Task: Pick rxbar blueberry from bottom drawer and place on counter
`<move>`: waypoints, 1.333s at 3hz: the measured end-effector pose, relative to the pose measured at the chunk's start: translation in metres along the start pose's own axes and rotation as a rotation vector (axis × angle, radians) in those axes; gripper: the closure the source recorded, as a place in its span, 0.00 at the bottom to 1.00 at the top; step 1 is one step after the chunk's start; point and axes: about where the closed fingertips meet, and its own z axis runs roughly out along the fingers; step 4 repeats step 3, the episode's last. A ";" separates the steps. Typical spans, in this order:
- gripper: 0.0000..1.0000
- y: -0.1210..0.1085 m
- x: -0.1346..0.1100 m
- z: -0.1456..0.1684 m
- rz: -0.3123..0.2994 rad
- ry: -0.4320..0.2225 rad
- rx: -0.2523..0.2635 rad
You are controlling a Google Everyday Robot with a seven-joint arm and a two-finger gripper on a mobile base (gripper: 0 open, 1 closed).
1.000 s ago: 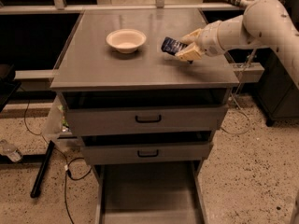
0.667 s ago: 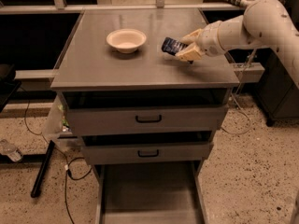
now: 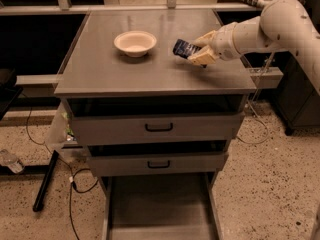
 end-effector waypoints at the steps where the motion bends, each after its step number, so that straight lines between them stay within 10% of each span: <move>1: 0.13 0.000 0.000 0.000 0.000 0.000 0.000; 4: 0.00 0.000 0.000 0.000 0.000 0.000 0.000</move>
Offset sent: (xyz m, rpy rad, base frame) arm 0.0000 0.0000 0.0000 0.0000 0.0000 0.0000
